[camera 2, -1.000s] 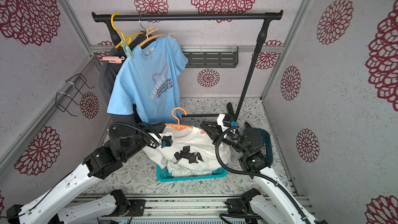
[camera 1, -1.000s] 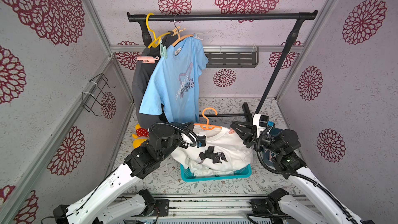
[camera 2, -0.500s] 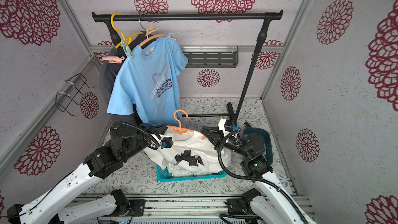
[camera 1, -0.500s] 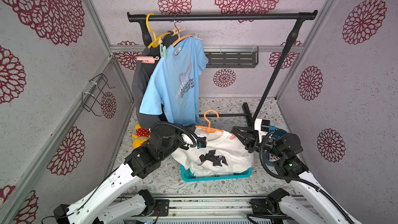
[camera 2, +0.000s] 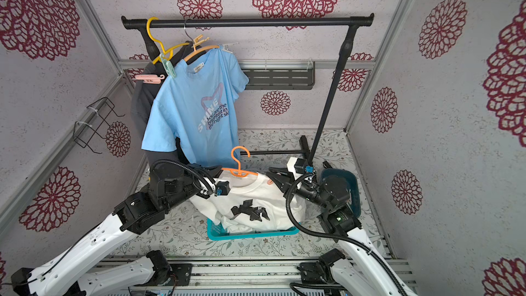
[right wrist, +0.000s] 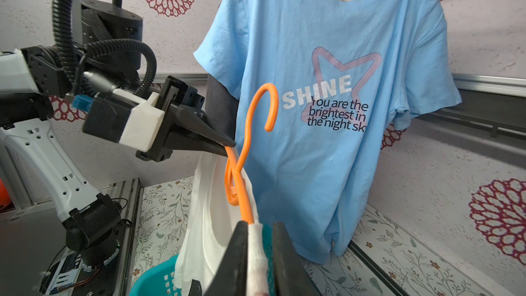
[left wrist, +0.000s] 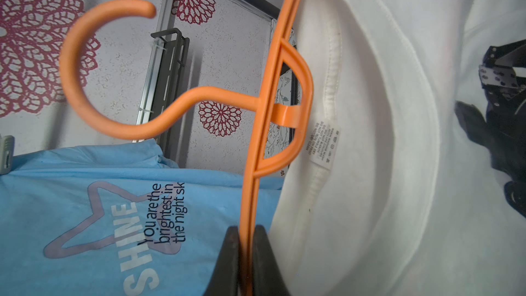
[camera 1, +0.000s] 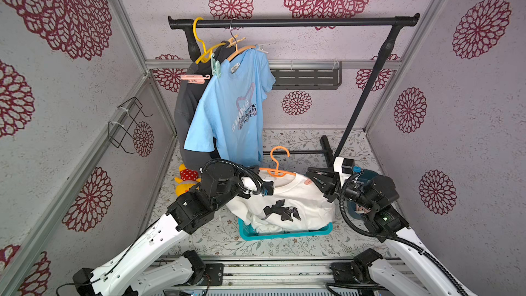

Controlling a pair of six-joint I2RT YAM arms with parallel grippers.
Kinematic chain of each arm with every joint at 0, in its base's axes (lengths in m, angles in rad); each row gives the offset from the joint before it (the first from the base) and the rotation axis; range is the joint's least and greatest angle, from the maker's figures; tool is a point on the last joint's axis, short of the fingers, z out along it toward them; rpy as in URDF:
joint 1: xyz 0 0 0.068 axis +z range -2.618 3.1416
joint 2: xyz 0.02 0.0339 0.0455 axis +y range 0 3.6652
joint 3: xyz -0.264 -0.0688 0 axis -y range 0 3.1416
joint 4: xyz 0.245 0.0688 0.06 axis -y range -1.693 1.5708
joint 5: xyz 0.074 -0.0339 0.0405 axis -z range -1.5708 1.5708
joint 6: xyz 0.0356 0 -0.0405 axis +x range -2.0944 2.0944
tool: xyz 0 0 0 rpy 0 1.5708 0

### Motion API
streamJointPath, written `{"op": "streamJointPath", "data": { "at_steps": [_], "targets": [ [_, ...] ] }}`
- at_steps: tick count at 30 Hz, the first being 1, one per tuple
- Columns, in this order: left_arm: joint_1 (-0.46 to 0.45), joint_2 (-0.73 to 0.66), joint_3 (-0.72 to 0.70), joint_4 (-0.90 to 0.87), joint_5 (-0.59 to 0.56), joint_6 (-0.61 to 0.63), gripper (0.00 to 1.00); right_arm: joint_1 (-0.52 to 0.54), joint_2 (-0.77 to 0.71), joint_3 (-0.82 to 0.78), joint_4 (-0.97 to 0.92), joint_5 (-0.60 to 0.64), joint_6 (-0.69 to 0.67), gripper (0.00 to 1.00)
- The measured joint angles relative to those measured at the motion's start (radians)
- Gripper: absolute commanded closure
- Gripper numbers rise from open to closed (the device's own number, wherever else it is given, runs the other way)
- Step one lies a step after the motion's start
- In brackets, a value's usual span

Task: Use clothespins to secure the t-shirt on both sides of the hanger
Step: Clamp the T-shirt on the hanger, then place the hanger in the basket.

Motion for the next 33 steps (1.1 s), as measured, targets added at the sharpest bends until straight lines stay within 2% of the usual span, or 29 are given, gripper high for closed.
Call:
{"op": "streamJointPath", "data": {
  "at_steps": [3,7,11,15,19,25,33],
  "targets": [
    [0.000,0.000,0.000,0.001,0.002,-0.002,1.00,0.000,0.000,0.008,-0.010,0.006,-0.001,0.55],
    [0.000,0.003,0.000,-0.004,-0.004,0.000,1.00,0.001,0.000,0.018,-0.017,0.023,-0.005,0.42],
    [0.000,0.017,0.000,-0.019,-0.012,-0.001,1.00,0.001,-0.010,0.021,-0.029,0.034,0.000,0.23],
    [0.000,0.042,0.001,-0.055,-0.021,-0.023,1.00,0.001,-0.039,0.023,-0.050,0.056,-0.014,0.18],
    [0.000,0.102,0.032,-0.126,-0.029,-0.088,1.00,0.001,-0.090,0.023,-0.058,0.110,-0.002,0.18],
    [0.002,0.238,0.082,-0.192,-0.050,-0.267,1.00,0.001,-0.202,0.023,-0.128,0.374,0.130,0.17],
    [0.006,0.401,0.132,-0.257,-0.060,-0.451,1.00,0.001,-0.283,0.026,-0.394,0.869,0.238,0.14]
  ]
}}
